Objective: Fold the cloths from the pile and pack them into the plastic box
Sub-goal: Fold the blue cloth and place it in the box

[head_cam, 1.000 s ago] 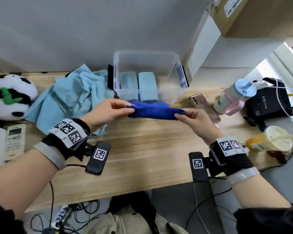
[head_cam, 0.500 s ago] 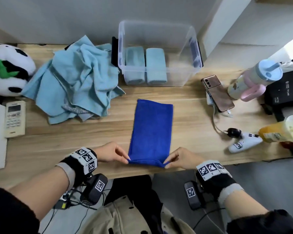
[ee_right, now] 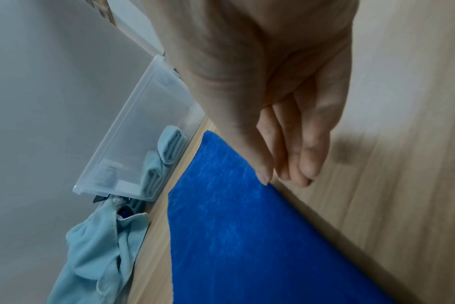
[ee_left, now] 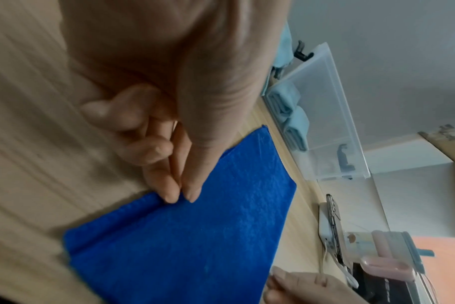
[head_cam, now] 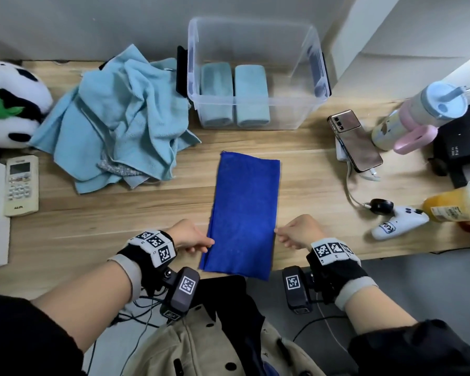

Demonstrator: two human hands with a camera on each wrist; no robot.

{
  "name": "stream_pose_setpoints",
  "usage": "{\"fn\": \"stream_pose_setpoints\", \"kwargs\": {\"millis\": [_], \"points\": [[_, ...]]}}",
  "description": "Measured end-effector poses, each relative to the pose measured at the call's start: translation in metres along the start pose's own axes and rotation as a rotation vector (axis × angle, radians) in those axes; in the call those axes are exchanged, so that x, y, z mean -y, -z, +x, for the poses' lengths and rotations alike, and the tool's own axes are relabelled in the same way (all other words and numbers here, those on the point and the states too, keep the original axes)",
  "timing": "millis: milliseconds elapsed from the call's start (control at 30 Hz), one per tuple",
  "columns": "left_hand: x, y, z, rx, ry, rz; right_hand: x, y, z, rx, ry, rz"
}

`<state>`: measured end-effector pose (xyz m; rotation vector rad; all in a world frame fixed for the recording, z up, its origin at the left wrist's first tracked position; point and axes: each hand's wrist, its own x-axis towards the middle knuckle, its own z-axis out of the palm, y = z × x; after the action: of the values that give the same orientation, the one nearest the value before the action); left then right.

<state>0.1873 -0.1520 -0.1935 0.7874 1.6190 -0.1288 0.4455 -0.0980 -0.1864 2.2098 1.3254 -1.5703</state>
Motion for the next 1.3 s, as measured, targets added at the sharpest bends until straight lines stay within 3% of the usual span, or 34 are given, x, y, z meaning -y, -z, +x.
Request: {"fn": "stream_pose_setpoints", "kwargs": {"millis": [267,467,567,867,967,1033,1167,1300], "points": [[-0.004,-0.012,-0.006,-0.006,0.06,0.139,0.0,-0.013,-0.004,0.112,-0.111,0.112],[-0.001,-0.011,-0.011,-0.011,0.072,0.071,-0.002,-0.016,-0.003,0.091,-0.055,0.023],[0.001,-0.007,-0.011,-0.075,0.069,0.036,-0.002,-0.016,-0.005,0.098,-0.03,-0.005],[0.005,-0.01,-0.007,-0.198,-0.024,-0.271,-0.009,-0.021,-0.002,0.042,0.076,-0.036],[0.001,-0.013,-0.006,-0.27,-0.074,-0.246,-0.008,-0.022,-0.004,0.085,0.055,0.029],[-0.001,-0.017,-0.005,-0.248,-0.085,-0.253,-0.008,-0.021,-0.005,0.144,0.022,0.046],[-0.003,-0.021,-0.004,-0.286,-0.111,-0.179,-0.011,-0.022,-0.01,0.297,-0.03,-0.03],[0.003,-0.021,0.001,-0.398,-0.101,-0.098,-0.015,-0.026,-0.009,0.293,-0.049,-0.045]]}}
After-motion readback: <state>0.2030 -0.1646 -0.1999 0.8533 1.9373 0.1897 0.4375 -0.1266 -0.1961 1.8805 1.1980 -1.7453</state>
